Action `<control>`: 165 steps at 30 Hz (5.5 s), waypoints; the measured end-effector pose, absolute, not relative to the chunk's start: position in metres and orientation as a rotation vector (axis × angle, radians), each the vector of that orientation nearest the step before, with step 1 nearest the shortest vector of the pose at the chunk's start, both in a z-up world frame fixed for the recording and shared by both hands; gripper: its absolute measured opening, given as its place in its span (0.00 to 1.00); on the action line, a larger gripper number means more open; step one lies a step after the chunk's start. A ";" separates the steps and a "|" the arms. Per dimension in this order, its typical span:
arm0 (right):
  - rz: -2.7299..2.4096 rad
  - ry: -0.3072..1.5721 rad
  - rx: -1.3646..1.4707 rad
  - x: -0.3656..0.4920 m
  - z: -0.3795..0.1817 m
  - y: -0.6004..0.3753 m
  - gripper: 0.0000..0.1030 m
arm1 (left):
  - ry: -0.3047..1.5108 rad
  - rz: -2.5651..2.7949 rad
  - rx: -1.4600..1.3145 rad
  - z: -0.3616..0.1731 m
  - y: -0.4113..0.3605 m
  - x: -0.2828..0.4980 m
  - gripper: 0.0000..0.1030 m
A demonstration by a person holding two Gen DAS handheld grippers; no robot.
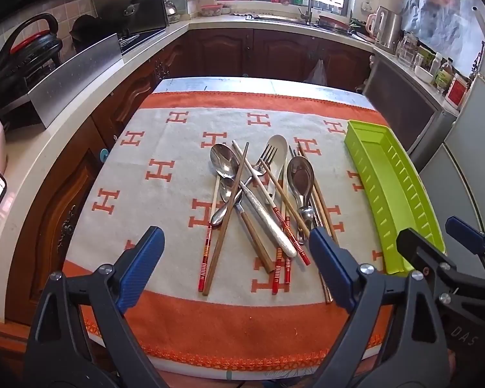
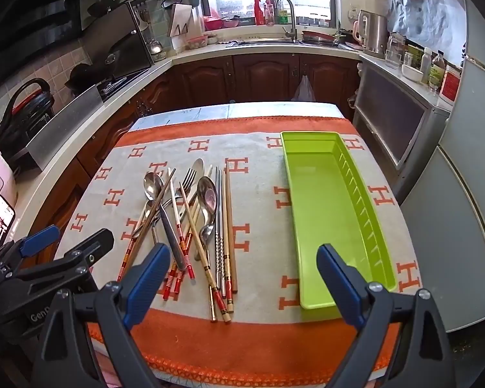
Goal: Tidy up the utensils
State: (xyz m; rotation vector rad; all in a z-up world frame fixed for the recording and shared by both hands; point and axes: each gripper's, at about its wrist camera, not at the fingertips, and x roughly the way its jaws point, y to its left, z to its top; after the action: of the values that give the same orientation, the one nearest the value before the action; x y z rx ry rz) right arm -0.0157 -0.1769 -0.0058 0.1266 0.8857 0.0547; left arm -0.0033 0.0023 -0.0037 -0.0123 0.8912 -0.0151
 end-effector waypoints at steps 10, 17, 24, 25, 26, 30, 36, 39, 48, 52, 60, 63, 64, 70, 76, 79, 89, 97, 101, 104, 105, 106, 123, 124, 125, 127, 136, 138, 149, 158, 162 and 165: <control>0.060 0.889 0.116 -0.016 -0.008 -0.169 0.90 | 0.913 -0.008 -0.023 -0.009 0.008 -0.003 0.87; 0.059 0.890 0.116 -0.017 -0.008 -0.169 0.90 | 0.922 -0.012 -0.031 -0.012 0.010 -0.004 0.87; 0.061 0.891 0.116 -0.017 -0.008 -0.170 0.90 | 0.932 -0.018 -0.032 -0.014 0.010 -0.005 0.88; 0.062 0.891 0.116 -0.017 -0.008 -0.168 0.90 | 0.933 -0.019 -0.033 -0.014 0.010 -0.004 0.88; 0.064 0.891 0.116 -0.017 -0.008 -0.168 0.90 | 0.935 -0.018 -0.033 -0.014 0.010 -0.004 0.88; 0.063 0.894 0.118 -0.019 -0.010 -0.165 0.90 | 0.937 -0.016 -0.031 -0.015 0.010 -0.004 0.88; 0.064 0.894 0.117 -0.019 -0.011 -0.166 0.90 | 0.941 -0.015 -0.033 -0.015 0.011 -0.003 0.88; 0.063 0.895 0.118 -0.019 -0.011 -0.165 0.90 | 0.942 -0.013 -0.032 -0.016 0.011 -0.002 0.88; 0.063 0.896 0.117 -0.018 -0.011 -0.166 0.90 | 0.942 -0.014 -0.031 -0.016 0.012 -0.003 0.88; 0.064 0.897 0.118 -0.018 -0.010 -0.167 0.90 | 0.940 -0.013 -0.031 -0.016 0.011 -0.003 0.88; 0.064 0.900 0.120 -0.018 -0.011 -0.166 0.90 | 0.939 -0.008 -0.024 -0.017 0.013 -0.001 0.88; 0.063 0.900 0.123 -0.018 -0.012 -0.165 0.90 | 0.940 -0.010 -0.027 -0.017 0.013 -0.001 0.88; 0.064 0.900 0.123 -0.018 -0.012 -0.165 0.90 | 0.940 -0.010 -0.027 -0.017 0.013 -0.001 0.88; 0.066 0.902 0.124 -0.018 -0.012 -0.166 0.90 | 0.940 -0.009 -0.025 -0.017 0.012 -0.001 0.88; 0.062 0.905 0.128 -0.019 -0.015 -0.162 0.90 | 0.930 -0.012 -0.026 -0.014 0.016 0.001 0.88; 0.066 0.918 0.131 -0.013 -0.017 -0.164 0.90 | 0.938 -0.024 -0.037 -0.015 0.019 0.005 0.88; 0.107 0.959 0.143 0.018 -0.024 -0.161 0.89 | 0.983 0.009 0.004 -0.027 0.038 0.040 0.88; 0.197 1.026 0.141 0.062 -0.034 -0.155 0.75 | 1.036 0.031 -0.038 -0.045 0.084 0.083 0.86; 0.269 1.081 0.161 0.083 -0.046 -0.148 0.65 | 1.081 -0.021 -0.055 -0.061 0.094 0.100 0.76; 0.320 1.137 0.193 0.098 -0.060 -0.144 0.54 | 1.121 -0.044 -0.051 -0.076 0.096 0.111 0.62; 0.331 1.156 0.202 0.103 -0.065 -0.143 0.50 | 1.134 -0.059 -0.054 -0.081 0.094 0.113 0.57; 0.342 1.178 0.213 0.107 -0.071 -0.141 0.48 | 1.151 -0.076 -0.058 -0.087 0.094 0.116 0.55; 0.439 1.298 0.186 0.115 -0.114 -0.134 0.18 | 1.180 -0.214 -0.033 -0.111 0.062 0.122 0.32; 0.442 1.298 0.176 0.112 -0.114 -0.134 0.18 | 1.177 -0.219 -0.032 -0.110 0.061 0.122 0.32; 0.446 1.301 0.160 0.108 -0.115 -0.133 0.18 | 1.173 -0.225 -0.031 -0.110 0.060 0.121 0.32; 0.451 1.303 0.135 0.101 -0.117 -0.131 0.18 | 1.167 -0.236 -0.023 -0.110 0.057 0.119 0.32; 0.433 1.239 -0.049 0.078 -0.122 -0.116 0.16 | 1.164 -0.260 -0.016 -0.114 0.046 0.118 0.26; 0.420 1.219 -0.076 0.076 -0.121 -0.114 0.06 | 1.166 -0.256 -0.019 -0.115 0.045 0.119 0.26; 0.384 1.121 0.140 0.066 -0.086 -0.156 0.06 | 1.156 -0.248 0.010 -0.119 0.040 0.120 0.24; 0.137 1.063 0.318 0.076 -0.053 -0.248 0.06 | 1.141 -0.219 0.070 -0.121 0.029 0.120 0.19; 0.016 1.076 0.298 0.080 -0.058 -0.275 0.06 | 1.133 -0.195 0.088 -0.121 0.026 0.120 0.17; -0.031 1.110 0.252 0.079 -0.071 -0.280 0.06 | 1.111 -0.174 0.127 -0.118 0.021 0.117 0.17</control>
State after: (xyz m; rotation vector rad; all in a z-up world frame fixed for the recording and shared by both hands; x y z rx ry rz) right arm 0.0793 -0.2798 -0.0713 0.2518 1.1099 -0.0310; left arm 0.1171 0.0209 -0.1184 0.1268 1.1112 -0.1742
